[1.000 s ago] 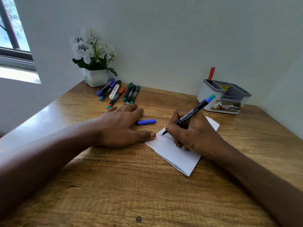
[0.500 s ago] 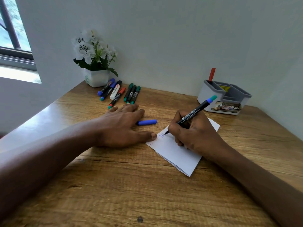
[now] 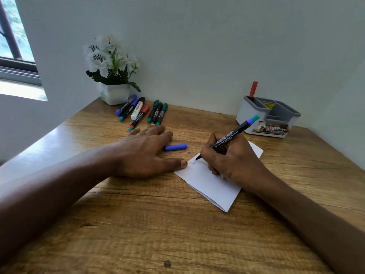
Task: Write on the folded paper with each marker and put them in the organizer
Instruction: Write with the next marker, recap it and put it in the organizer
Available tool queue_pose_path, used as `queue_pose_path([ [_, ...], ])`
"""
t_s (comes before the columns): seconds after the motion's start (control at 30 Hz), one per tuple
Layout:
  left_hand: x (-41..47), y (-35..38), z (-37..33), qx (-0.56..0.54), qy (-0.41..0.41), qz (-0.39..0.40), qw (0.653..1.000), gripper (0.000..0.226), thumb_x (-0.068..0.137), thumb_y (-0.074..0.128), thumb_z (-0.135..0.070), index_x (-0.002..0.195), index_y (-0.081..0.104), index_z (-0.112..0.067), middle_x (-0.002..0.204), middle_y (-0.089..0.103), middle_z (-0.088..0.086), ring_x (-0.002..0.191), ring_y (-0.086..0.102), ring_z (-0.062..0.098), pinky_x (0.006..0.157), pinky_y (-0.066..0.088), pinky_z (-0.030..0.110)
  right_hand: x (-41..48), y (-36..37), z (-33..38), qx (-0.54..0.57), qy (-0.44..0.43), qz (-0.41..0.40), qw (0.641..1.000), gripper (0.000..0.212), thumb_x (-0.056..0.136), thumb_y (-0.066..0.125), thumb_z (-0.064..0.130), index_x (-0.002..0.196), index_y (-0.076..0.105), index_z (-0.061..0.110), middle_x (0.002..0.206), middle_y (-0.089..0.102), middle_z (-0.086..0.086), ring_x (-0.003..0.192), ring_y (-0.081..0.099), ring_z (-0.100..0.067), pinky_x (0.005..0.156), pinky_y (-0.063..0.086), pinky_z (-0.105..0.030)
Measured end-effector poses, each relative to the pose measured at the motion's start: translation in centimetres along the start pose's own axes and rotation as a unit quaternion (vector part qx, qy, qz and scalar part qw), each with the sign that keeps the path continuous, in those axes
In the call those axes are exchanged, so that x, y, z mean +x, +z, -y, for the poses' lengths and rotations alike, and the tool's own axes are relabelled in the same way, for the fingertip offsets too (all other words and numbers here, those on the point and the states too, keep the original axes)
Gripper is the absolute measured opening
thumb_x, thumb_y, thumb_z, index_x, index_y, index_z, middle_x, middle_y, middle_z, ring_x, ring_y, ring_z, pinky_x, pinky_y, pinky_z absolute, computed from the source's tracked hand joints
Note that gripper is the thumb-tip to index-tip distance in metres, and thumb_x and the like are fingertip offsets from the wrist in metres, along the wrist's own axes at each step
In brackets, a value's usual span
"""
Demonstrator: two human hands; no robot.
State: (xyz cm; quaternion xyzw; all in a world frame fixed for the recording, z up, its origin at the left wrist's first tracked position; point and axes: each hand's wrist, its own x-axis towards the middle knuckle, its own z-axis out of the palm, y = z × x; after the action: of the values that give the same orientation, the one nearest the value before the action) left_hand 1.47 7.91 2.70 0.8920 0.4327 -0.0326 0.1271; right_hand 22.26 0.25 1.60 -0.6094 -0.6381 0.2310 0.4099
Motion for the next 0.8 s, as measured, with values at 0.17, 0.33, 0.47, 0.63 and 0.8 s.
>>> queue_pose_path([
  [0.17, 0.04, 0.03, 0.04, 0.003, -0.001, 0.002, 1.0, 0.103, 0.074, 0.03, -0.086, 0.16, 0.01, -0.033, 0.17, 0.0, -0.003, 0.155, 0.007, 0.02, 0.122, 0.01, 0.044, -0.1, -0.15, 0.05, 0.001, 0.005, -0.01, 1.0, 0.017, 0.087, 0.069, 0.024, 0.074, 0.063, 0.015, 0.054, 0.068, 0.001, 0.045, 0.062, -0.008, 0.042, 0.045, -0.016],
  [0.33, 0.05, 0.06, 0.11, 0.002, -0.003, 0.005, 1.0, 0.104, 0.073, 0.029, -0.087, 0.16, 0.007, -0.034, 0.17, -0.002, -0.003, 0.155, 0.005, 0.021, 0.122, 0.009, 0.043, -0.18, -0.04, -0.02, -0.001, 0.001, -0.025, 1.0, 0.016, 0.087, 0.07, 0.022, 0.074, 0.063, 0.016, 0.053, 0.068, 0.002, 0.044, 0.062, -0.007, 0.043, 0.044, -0.013],
  [0.47, 0.01, 0.03, 0.01, 0.0, 0.001, -0.004, 1.0, 0.1, 0.077, 0.032, -0.085, 0.16, 0.011, -0.033, 0.17, 0.001, -0.002, 0.155, 0.006, 0.021, 0.122, 0.008, 0.043, -0.16, -0.11, 0.04, -0.009, 0.0, -0.018, 1.0, 0.016, 0.086, 0.07, 0.023, 0.074, 0.064, 0.014, 0.054, 0.068, 0.002, 0.045, 0.062, -0.007, 0.043, 0.044, -0.014],
  [0.63, -0.08, -0.02, -0.12, 0.003, -0.003, 0.001, 1.0, 0.098, 0.079, 0.033, -0.084, 0.16, 0.011, -0.033, 0.17, 0.0, -0.002, 0.155, 0.005, 0.022, 0.122, 0.008, 0.044, -0.13, -0.14, -0.05, 0.0, 0.007, -0.027, 1.0, 0.018, 0.085, 0.069, 0.024, 0.071, 0.062, 0.015, 0.053, 0.068, -0.001, 0.044, 0.062, -0.009, 0.042, 0.044, -0.015],
  [0.8, -0.05, -0.08, -0.25, 0.0, -0.005, 0.002, 1.0, 0.096, 0.082, 0.035, -0.082, 0.16, 0.01, -0.033, 0.17, 0.0, -0.002, 0.155, 0.005, 0.021, 0.122, 0.008, 0.044, -0.12, -0.16, -0.28, 0.001, 0.019, -0.044, 0.999, 0.015, 0.088, 0.07, 0.023, 0.078, 0.066, 0.012, 0.056, 0.069, 0.0, 0.046, 0.063, -0.009, 0.043, 0.044, -0.014],
])
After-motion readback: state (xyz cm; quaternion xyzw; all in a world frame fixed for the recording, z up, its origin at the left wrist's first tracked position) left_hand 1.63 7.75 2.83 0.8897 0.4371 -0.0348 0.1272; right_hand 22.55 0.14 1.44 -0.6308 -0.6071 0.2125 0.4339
